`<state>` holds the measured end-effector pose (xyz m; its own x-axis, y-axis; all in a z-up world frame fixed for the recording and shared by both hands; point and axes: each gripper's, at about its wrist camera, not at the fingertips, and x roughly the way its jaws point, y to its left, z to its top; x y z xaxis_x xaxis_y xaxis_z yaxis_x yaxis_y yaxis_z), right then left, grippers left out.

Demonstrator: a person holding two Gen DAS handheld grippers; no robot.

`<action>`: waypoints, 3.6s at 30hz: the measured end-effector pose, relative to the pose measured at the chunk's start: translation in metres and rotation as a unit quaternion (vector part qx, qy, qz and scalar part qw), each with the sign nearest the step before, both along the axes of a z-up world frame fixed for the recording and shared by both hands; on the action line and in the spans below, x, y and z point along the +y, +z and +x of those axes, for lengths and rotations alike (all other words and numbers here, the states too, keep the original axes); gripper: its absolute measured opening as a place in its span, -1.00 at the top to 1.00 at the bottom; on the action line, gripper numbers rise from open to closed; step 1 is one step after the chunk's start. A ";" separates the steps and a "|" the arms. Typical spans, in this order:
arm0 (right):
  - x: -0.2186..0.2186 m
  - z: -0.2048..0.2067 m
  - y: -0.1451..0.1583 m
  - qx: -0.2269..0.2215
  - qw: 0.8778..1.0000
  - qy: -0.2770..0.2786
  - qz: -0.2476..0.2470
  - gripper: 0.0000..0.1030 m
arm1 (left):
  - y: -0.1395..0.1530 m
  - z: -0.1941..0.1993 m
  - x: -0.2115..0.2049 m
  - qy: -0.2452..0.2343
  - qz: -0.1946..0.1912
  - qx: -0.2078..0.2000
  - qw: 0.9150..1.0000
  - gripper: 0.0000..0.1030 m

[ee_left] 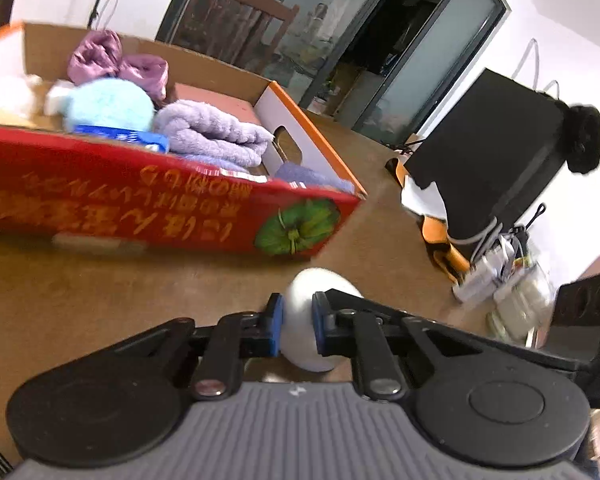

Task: Organize soft objects

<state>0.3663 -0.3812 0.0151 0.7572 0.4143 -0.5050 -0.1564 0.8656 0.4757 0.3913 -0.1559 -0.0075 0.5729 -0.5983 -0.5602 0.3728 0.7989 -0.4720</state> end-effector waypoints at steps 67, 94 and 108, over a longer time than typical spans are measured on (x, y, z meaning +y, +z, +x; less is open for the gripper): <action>0.188 0.184 0.068 0.047 0.989 0.098 -0.103 0.15 | 0.086 0.098 0.146 0.151 0.122 -0.068 0.979 0.87; 0.066 -0.113 0.126 -0.154 0.964 -0.048 -0.210 -0.69 | 0.127 -0.151 0.138 0.217 0.188 -0.266 0.920 -0.96; 0.099 -0.290 0.079 -0.202 0.957 -0.039 -0.206 -0.81 | 0.076 -0.316 0.141 0.208 0.169 -0.302 0.915 -1.00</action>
